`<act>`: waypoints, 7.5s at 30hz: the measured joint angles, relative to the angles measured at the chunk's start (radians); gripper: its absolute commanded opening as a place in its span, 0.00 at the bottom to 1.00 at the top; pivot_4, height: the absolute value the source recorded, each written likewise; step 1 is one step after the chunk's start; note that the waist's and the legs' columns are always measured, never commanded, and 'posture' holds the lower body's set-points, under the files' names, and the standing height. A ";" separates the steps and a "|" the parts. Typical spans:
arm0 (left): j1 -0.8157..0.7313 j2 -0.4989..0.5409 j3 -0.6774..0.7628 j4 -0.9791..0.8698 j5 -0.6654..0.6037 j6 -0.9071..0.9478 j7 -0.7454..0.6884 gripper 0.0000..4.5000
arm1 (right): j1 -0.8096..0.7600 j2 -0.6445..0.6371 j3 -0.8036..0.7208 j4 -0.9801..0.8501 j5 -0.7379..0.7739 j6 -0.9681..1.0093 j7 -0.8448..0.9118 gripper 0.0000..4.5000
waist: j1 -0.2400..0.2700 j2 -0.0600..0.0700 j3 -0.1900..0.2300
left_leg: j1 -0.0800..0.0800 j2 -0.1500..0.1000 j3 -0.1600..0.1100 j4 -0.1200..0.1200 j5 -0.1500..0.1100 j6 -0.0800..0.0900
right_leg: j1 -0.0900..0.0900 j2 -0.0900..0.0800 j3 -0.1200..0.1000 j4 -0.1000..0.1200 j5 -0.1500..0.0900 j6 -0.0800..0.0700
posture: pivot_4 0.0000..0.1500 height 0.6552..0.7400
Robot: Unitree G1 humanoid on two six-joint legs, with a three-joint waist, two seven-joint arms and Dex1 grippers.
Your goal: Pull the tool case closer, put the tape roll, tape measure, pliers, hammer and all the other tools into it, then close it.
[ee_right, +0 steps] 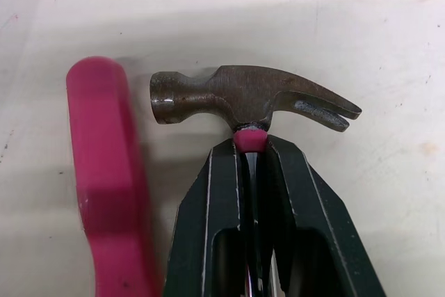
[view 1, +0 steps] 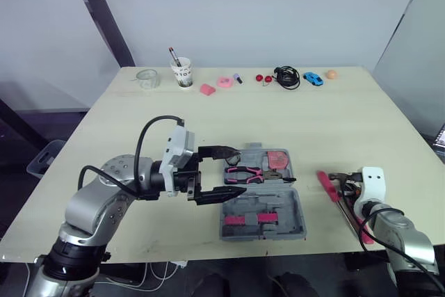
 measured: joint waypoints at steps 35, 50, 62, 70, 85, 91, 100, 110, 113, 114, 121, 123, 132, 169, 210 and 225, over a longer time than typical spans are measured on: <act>0.055 0.034 0.036 0.117 0.011 -0.134 -0.146 1.00 | 0.071 -0.669 0.080 0.002 -0.038 -0.373 0.778 0.99 | 0.000 0.000 0.002 | 0.000 0.000 0.001 0.000 0.000 0.000 | 0.000 0.000 -0.001 -0.001 0.000 0.000 | 1.00 1.00; 0.041 0.037 0.035 0.094 0.009 -0.123 -0.150 1.00 | -0.458 -0.724 0.484 0.536 -0.417 -1.201 1.143 0.99 | -0.004 0.001 0.005 | 0.001 0.000 0.003 0.000 0.000 0.000 | 0.000 0.000 0.000 -0.001 0.000 0.000 | 1.00 1.00; 0.100 0.081 0.060 0.021 -0.037 -0.042 -0.120 1.00 | -0.851 -0.596 0.814 0.978 -0.868 -1.736 1.006 0.99 | -0.001 0.002 0.007 | 0.001 0.000 0.002 0.000 0.000 0.000 | 0.000 -0.002 0.000 -0.001 0.000 -0.001 | 1.00 1.00; 0.117 0.086 0.076 -0.007 -0.041 -0.041 -0.085 1.00 | -0.956 -0.509 0.973 1.076 -1.171 -1.787 0.690 0.99 | -0.006 0.002 0.008 | 0.002 0.000 0.002 0.000 0.003 -0.004 | 0.000 -0.002 0.001 0.000 0.000 -0.001 | 1.00 1.00; 0.154 0.084 0.080 -0.043 -0.051 -0.042 -0.034 1.00 | -1.051 -0.431 1.147 1.189 -1.423 -1.747 0.333 0.39 | -0.009 0.001 0.007 | 0.002 0.000 0.002 0.000 0.003 -0.005 | 0.000 -0.002 0.001 0.001 0.000 -0.001 | 1.00 1.00; 0.158 0.075 0.080 -0.044 -0.051 -0.045 -0.021 1.00 | -1.057 -0.430 1.161 1.200 -1.436 -1.752 0.299 0.01 | -0.013 0.001 0.007 | 0.002 0.000 0.001 0.001 0.003 -0.005 | 0.000 -0.002 0.001 0.001 0.000 -0.001 | 1.00 1.00; 0.145 0.070 0.078 -0.045 -0.050 -0.047 -0.025 1.00 | -1.058 -0.484 1.124 1.246 -1.322 -1.886 0.402 0.01 | -0.016 0.002 0.008 | 0.002 0.000 0.002 0.000 0.002 -0.004 | 0.000 -0.002 0.001 0.000 0.000 -0.001 | 1.00 1.00; 0.140 0.057 0.071 -0.044 -0.047 -0.050 -0.034 1.00 | -0.940 -0.514 0.650 1.302 -0.654 -1.570 1.098 0.01 | -0.027 0.002 0.008 | 0.003 0.001 0.000 0.000 0.001 -0.001 | 0.002 -0.002 0.000 0.001 0.003 0.003 | 1.00 1.00; 0.130 0.055 0.058 -0.042 -0.043 -0.053 -0.044 1.00 | -0.756 -0.539 0.513 1.014 -0.460 -1.150 1.240 0.01 | -0.017 0.003 0.007 | 0.002 0.001 -0.002 0.000 0.001 -0.001 | 0.003 -0.004 -0.002 0.001 0.003 0.003 | 1.00 1.00; 0.126 0.055 0.055 -0.041 -0.042 -0.054 -0.046 1.00 | -0.684 -0.556 0.483 0.889 -0.420 -0.987 1.250 0.01 | -0.011 0.004 0.007 | 0.002 0.001 -0.002 0.000 0.001 -0.001 | 0.003 -0.004 -0.002 0.001 0.003 0.003 | 1.00 1.00; 0.093 0.050 0.036 -0.027 -0.040 -0.059 -0.059 1.00 | -0.310 -0.641 0.311 0.248 -0.270 -0.038 1.162 0.01 | 0.012 0.005 0.007 | 0.001 -0.001 -0.001 0.001 0.000 -0.001 | 0.001 -0.003 -0.002 0.001 0.002 0.002 | 1.00 1.00; 0.064 0.045 0.029 -0.012 -0.039 -0.060 -0.073 1.00 | -0.228 -0.596 0.237 0.097 -0.255 0.316 1.034 0.01 | 0.013 0.004 0.006 | 0.000 -0.001 0.000 0.002 0.000 -0.001 | 0.001 -0.002 -0.003 0.001 0.000 0.000 | 1.00 1.00; 0.024 0.039 0.004 0.020 -0.032 -0.067 -0.101 1.00 | -0.189 -0.412 0.107 -0.114 -0.244 0.793 0.652 0.01 | 0.001 0.004 0.006 | 0.000 -0.001 0.001 0.001 0.000 -0.001 | 0.001 -0.001 -0.002 0.001 0.002 0.004 | 1.00 1.00; 0.024 0.039 0.002 0.041 -0.027 -0.068 -0.132 1.00 | -0.113 -0.297 -0.025 -0.265 -0.024 0.731 0.328 0.68 | 0.002 0.002 0.006 | -0.002 -0.001 0.000 0.000 0.000 0.000 | 0.000 0.000 -0.003 -0.001 0.002 0.004 | 1.00 1.00; 0.000 0.038 0.003 0.059 -0.032 -0.077 -0.157 1.00 | 0.090 -0.071 -0.042 0.099 -0.033 -0.234 0.248 0.02 | -0.001 0.000 0.005 | 0.000 0.000 0.000 0.000 0.000 0.000 | 0.001 0.000 -0.001 0.000 0.000 0.000 | 1.00 1.00; 0.004 0.043 0.012 0.089 -0.032 -0.096 -0.188 1.00 | 0.146 -0.256 -0.062 -0.135 0.049 -0.214 0.395 0.02 | 0.000 0.002 0.006 | 0.000 0.000 0.000 0.000 0.000 0.000 | 0.000 0.000 -0.001 0.000 0.000 0.000 | 1.00 1.00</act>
